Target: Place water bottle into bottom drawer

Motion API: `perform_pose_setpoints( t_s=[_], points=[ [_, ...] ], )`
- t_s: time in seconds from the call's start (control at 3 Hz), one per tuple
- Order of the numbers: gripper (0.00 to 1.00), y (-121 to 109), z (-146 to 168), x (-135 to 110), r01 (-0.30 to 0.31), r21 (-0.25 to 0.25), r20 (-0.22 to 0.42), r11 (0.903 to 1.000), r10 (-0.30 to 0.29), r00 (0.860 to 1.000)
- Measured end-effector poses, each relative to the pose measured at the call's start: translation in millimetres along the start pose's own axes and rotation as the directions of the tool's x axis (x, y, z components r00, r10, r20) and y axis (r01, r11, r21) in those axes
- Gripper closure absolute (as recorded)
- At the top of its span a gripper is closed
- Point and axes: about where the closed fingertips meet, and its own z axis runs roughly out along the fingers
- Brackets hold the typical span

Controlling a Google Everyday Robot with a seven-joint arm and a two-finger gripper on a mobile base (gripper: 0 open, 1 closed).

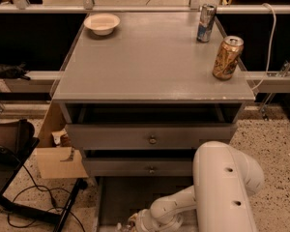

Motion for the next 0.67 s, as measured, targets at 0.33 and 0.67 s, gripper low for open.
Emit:
perform_pose_setpoints(
  t_s=[0.33,0.67],
  points=[
    [0.36,0.0,0.0,0.0,0.000,0.000,0.000,1.0000,0.000,1.000],
    [0.13,0.0,0.0,0.0,0.000,0.000,0.000,1.0000,0.000,1.000]
  ],
)
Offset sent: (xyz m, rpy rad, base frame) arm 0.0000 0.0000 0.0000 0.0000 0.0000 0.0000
